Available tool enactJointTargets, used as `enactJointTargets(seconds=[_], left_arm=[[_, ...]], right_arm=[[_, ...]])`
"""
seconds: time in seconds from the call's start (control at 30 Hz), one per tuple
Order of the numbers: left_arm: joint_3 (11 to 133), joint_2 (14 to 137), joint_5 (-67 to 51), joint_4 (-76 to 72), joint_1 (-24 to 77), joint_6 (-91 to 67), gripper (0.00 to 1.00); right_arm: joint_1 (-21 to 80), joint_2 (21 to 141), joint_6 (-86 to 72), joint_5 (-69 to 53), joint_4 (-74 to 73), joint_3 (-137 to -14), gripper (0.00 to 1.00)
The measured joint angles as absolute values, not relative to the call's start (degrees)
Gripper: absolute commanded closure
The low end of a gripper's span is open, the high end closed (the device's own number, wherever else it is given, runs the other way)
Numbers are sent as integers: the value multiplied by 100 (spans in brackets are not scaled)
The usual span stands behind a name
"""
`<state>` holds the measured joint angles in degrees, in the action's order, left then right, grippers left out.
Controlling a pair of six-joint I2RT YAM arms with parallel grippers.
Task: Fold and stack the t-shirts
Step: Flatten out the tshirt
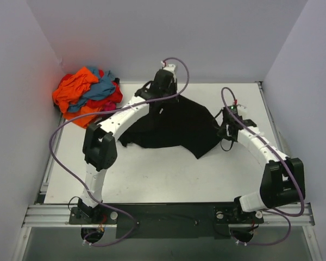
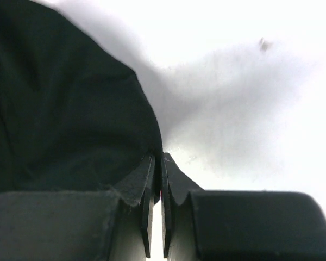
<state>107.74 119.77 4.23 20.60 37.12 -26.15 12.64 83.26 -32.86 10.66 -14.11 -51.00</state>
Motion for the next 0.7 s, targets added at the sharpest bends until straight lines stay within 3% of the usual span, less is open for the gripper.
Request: enactJointTargets(seconds=[0.23,0.3,0.4,0.5,0.7], left_arm=[[14908,12770,578,3424,3417,-2099,100],[15546,12696,576,3452,3293,-2018,100],[15098,11928,569,3186,3170,-1929,100],[13784,10691,574,2810,3306,-1868,100],[12628,9004,607,2296,4595,-1699,100]], right_arm=[[445,8064,-3122,493,-2088,-7345,100],[283,7931,-3061,355,-2163,-8073,100],[183,7596,-2936,123,-2274,-8899,100],[180,7013,-2766,-78,-2362,-9474,100],[185,5704,-2517,-128,-2552,-10062,100]])
